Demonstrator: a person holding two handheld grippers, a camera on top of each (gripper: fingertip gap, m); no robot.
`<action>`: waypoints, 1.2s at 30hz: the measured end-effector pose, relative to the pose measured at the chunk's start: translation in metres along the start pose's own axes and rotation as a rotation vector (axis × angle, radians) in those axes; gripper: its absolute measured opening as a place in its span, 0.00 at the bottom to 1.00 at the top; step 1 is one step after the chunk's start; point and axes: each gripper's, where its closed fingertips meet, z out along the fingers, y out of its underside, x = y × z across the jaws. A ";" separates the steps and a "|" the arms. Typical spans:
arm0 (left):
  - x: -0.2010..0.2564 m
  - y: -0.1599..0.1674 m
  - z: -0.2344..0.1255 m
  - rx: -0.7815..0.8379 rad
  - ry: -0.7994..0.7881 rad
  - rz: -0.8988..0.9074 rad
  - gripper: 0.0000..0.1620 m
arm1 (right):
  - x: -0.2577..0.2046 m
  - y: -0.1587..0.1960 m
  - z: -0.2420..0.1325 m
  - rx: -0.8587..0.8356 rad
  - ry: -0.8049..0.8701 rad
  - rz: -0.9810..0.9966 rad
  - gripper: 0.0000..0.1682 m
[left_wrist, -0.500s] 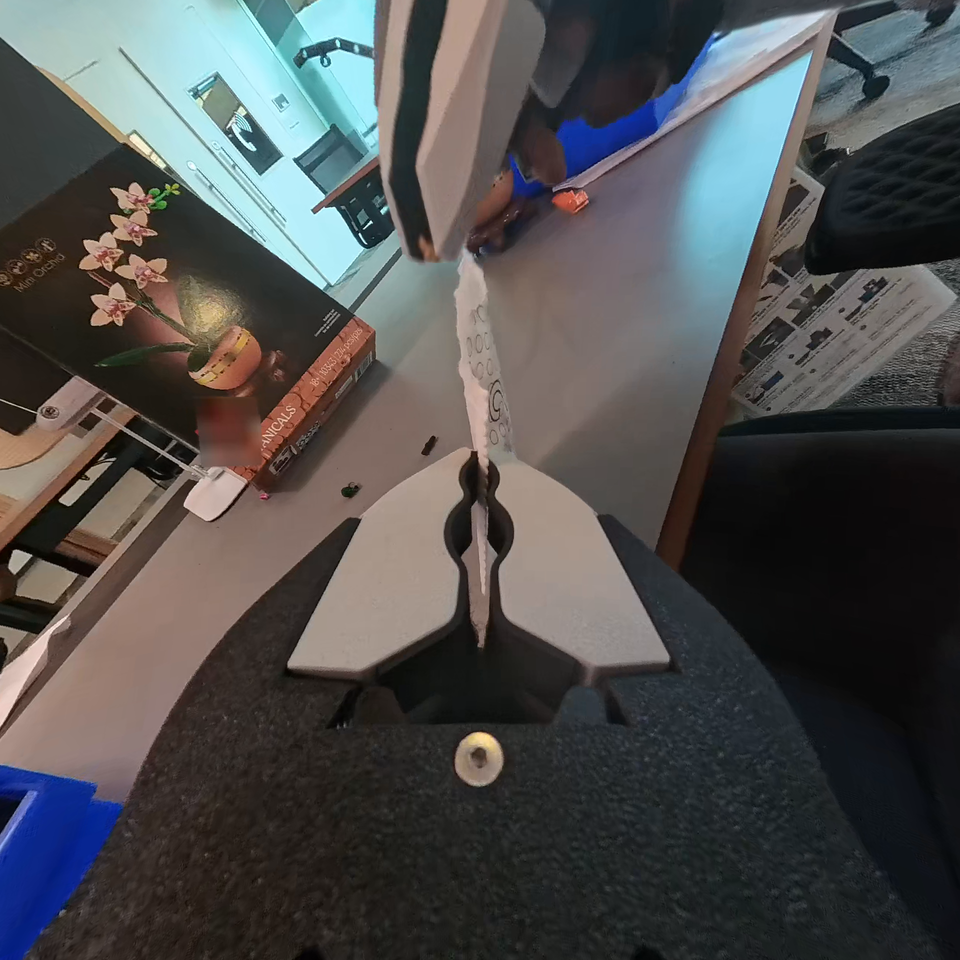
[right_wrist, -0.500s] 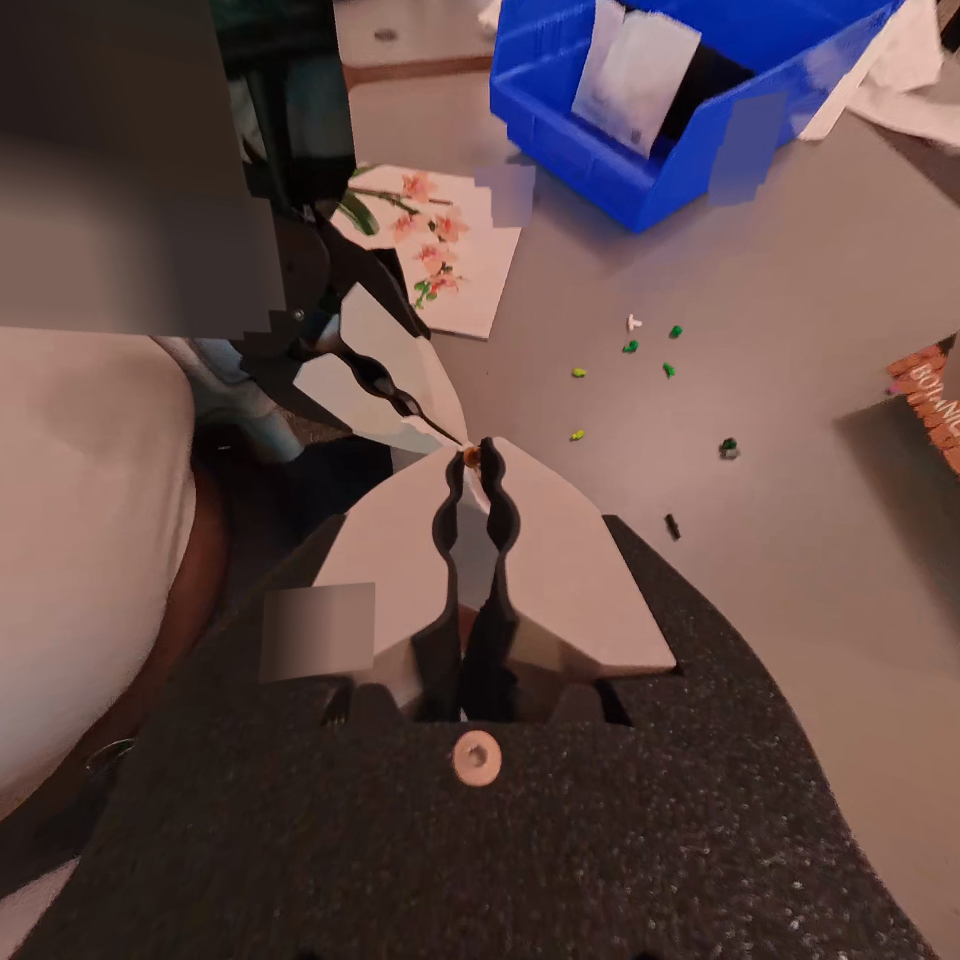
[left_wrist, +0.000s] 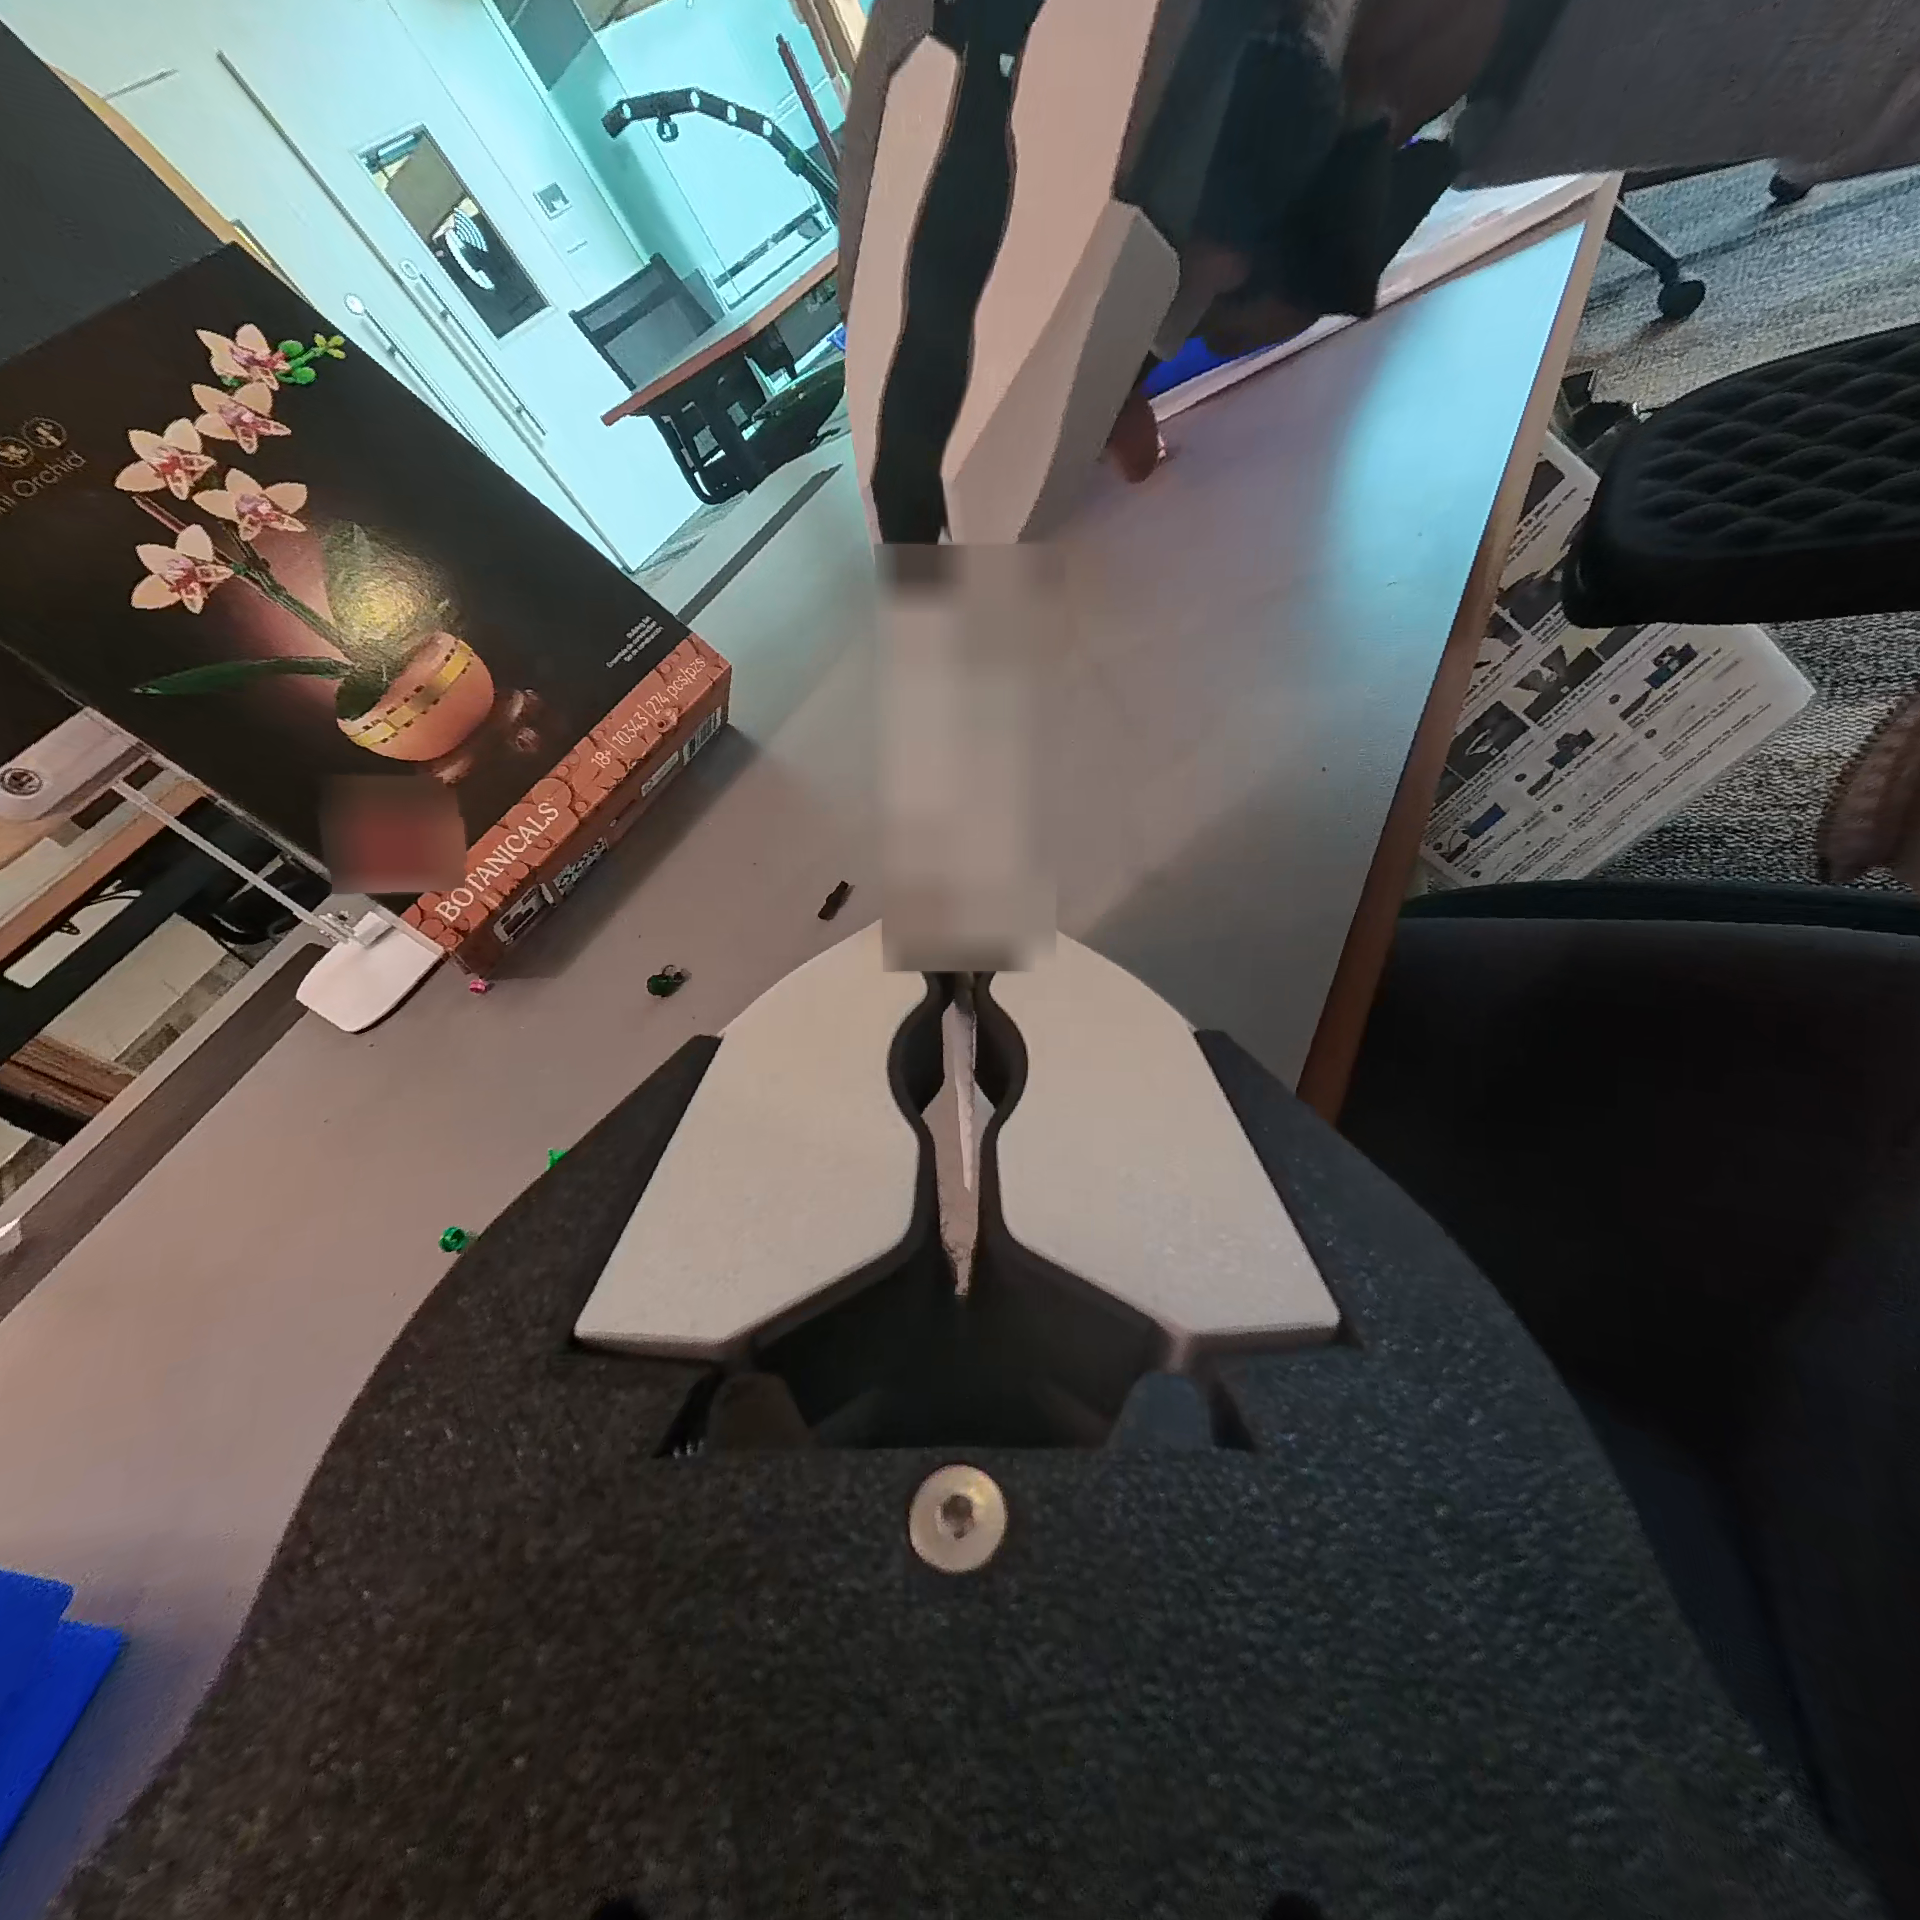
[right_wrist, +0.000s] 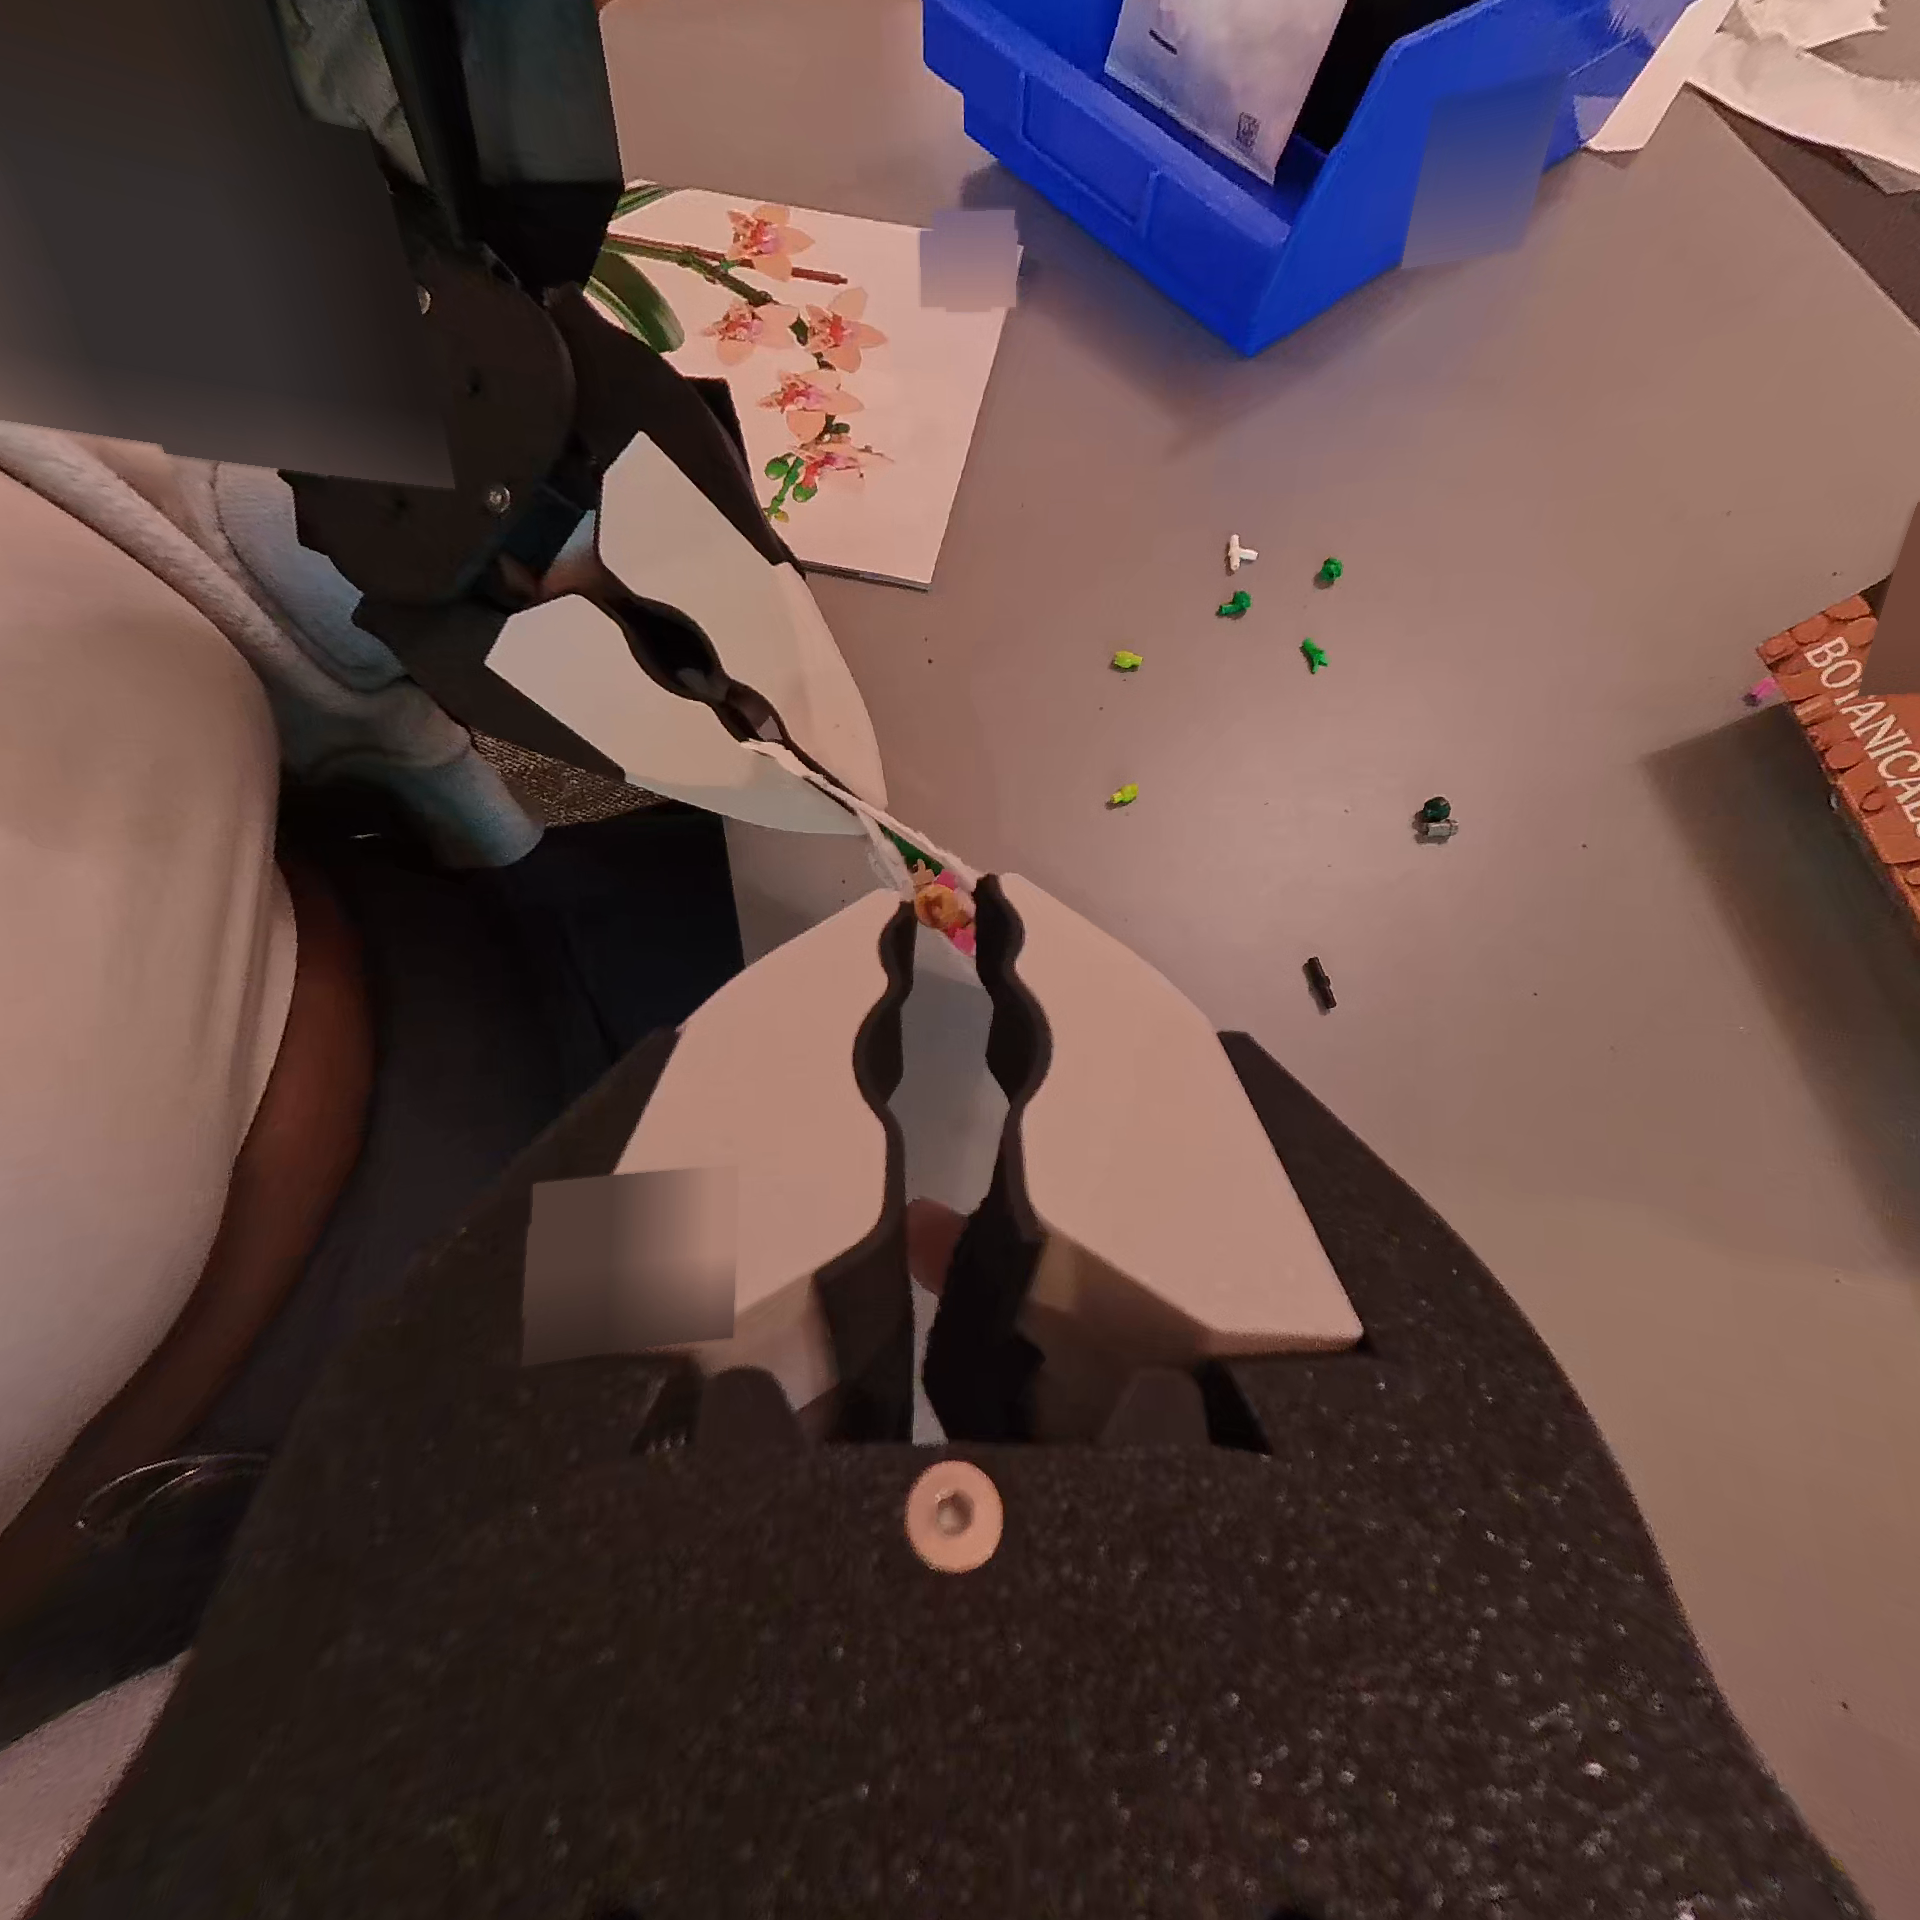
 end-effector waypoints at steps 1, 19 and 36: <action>0.000 0.000 0.000 0.001 0.001 -0.003 0.00 | 0.000 0.001 0.000 -0.004 0.002 -0.001 0.08; -0.009 0.006 -0.004 -0.013 -0.017 -0.009 0.00 | 0.108 0.071 0.063 -0.201 0.010 0.119 0.11; -0.014 0.008 -0.005 -0.018 -0.032 -0.048 0.00 | 0.088 0.024 0.037 -0.005 -0.067 0.111 0.00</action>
